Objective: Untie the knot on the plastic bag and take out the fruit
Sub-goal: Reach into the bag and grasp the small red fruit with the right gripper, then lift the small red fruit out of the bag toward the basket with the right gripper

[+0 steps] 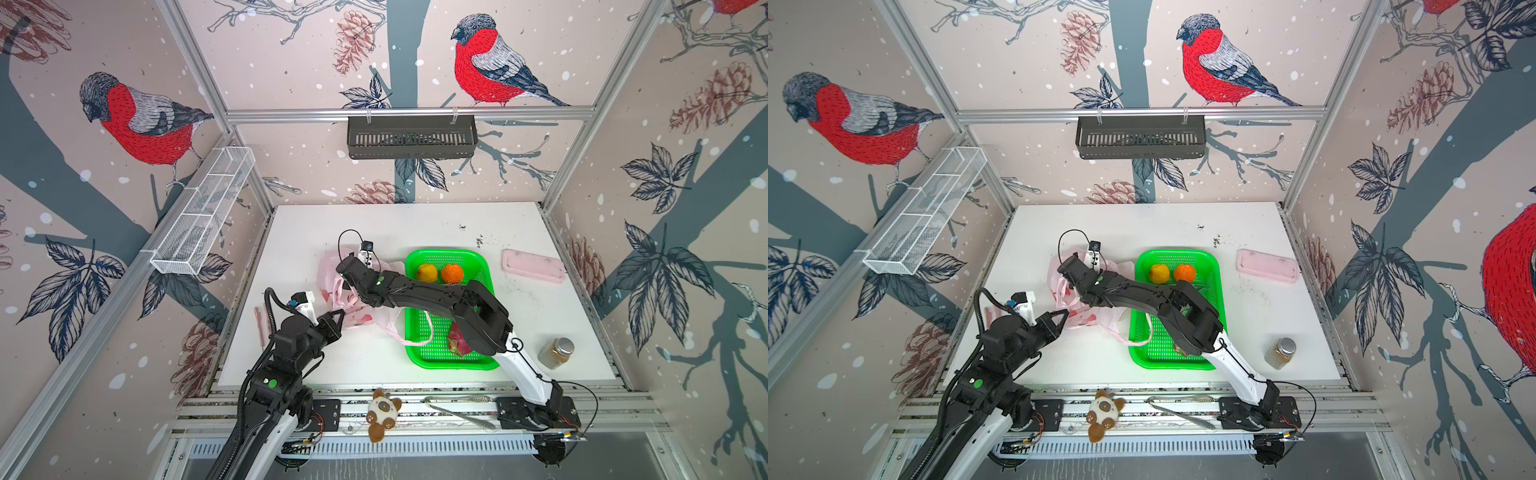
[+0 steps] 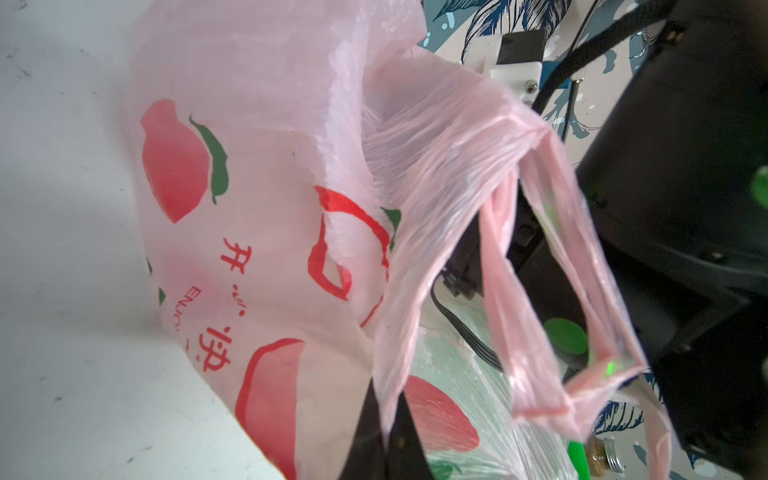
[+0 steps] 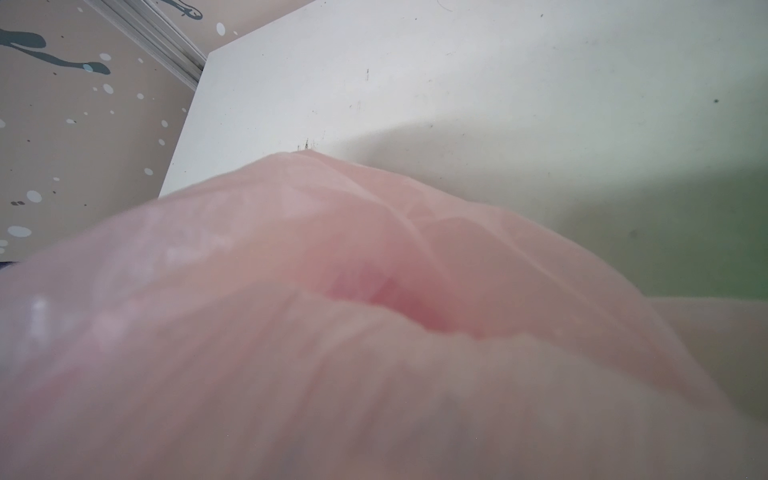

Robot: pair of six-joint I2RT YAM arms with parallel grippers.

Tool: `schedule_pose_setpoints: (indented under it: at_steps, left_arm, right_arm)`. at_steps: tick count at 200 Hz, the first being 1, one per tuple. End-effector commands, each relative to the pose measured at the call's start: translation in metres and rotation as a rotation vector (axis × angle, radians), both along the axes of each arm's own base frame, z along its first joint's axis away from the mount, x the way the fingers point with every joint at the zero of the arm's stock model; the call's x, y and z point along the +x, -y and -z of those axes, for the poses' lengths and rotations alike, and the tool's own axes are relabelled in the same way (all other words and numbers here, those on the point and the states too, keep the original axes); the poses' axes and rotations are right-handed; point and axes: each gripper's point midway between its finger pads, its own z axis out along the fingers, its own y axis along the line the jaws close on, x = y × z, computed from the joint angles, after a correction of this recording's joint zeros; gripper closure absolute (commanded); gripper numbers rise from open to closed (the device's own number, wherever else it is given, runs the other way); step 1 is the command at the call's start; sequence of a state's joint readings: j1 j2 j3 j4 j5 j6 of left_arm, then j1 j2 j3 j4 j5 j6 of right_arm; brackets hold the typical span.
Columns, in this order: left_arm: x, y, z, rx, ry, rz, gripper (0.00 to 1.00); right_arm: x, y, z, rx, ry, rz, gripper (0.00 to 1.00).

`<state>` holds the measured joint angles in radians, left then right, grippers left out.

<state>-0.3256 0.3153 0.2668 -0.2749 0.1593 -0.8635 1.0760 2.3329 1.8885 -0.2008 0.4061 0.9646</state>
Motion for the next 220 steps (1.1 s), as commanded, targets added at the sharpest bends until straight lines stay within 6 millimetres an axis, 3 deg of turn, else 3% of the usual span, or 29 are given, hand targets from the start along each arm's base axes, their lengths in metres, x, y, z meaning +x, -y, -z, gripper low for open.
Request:
schedule_pose_setpoints:
  at_steps: [1, 120, 220]
  left_arm:
    - [0.01, -0.006, -0.009, 0.001, 0.061, -0.045, 1.0]
    - [0.04, -0.02, -0.027, 0.02, 0.173, -0.172, 1.0]
    - [0.054, -0.034, -0.04, 0.063, 0.234, -0.259, 1.0]
  right_arm:
    - [-0.007, -0.005, -0.017, 0.027, 0.012, -0.042, 0.7]
    - [-0.054, 0.014, -0.054, 0.031, -0.011, -0.208, 0.71]
    - [-0.114, 0.019, -0.084, -0.049, 0.021, -0.421, 0.72]
